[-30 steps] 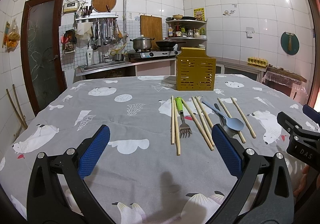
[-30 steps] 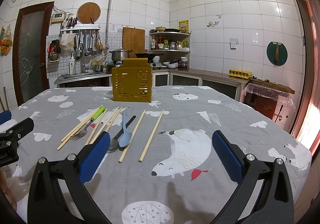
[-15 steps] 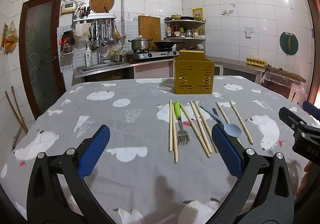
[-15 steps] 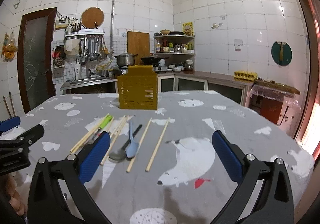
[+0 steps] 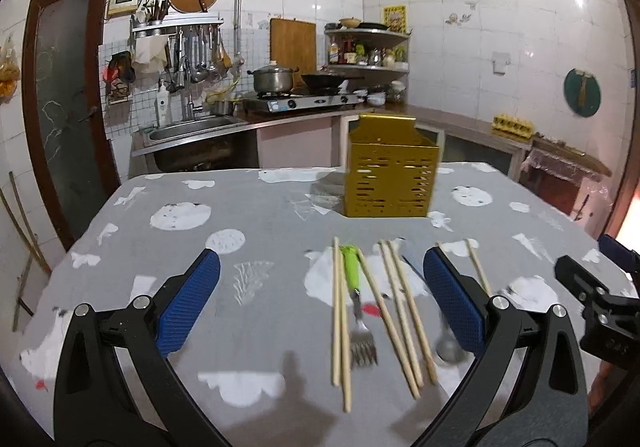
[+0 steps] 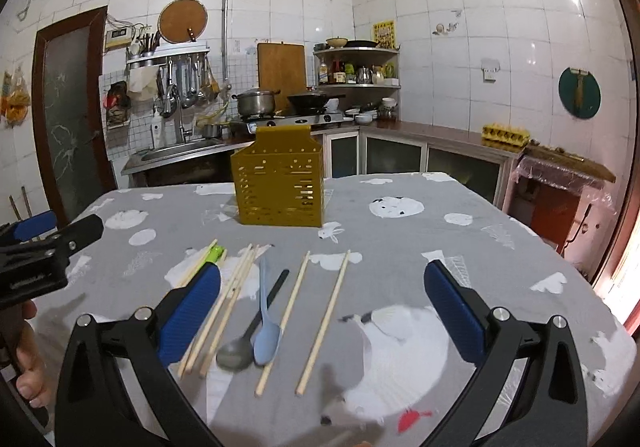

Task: Organize utensils
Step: 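Move the left tool toward the row of wooden chopsticks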

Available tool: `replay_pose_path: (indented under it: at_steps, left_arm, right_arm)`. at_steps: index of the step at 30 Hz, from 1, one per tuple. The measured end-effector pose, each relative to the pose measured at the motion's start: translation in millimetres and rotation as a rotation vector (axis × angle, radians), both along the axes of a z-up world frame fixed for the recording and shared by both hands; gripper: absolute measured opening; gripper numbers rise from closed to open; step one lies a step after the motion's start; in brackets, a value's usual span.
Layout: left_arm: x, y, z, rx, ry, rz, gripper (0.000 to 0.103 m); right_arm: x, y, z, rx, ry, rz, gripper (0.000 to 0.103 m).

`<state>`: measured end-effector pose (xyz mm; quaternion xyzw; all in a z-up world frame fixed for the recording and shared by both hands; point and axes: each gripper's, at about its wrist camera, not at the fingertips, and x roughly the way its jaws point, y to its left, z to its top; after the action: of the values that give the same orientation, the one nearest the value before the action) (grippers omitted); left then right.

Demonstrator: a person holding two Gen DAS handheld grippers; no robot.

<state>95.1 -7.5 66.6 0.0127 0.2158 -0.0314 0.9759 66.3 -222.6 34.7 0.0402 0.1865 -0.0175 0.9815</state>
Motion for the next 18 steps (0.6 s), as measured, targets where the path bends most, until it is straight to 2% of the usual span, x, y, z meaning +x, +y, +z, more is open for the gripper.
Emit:
replay_pose_path:
  at_steps: [7, 13, 18]
  left_arm:
    - [54, 1, 4, -0.005, 0.053, -0.018, 0.098]
    - [86, 4, -2, -0.022, 0.075, -0.012, 0.098]
    - [108, 1, -6, 0.012, 0.078, -0.003, 0.098]
  right_arm:
    - [54, -4, -9, 0.002, 0.094, 0.011, 0.099]
    - [86, -6, -6, 0.021, 0.101, -0.013, 0.099]
    - [117, -5, -5, 0.006, 0.137, -0.046, 0.099]
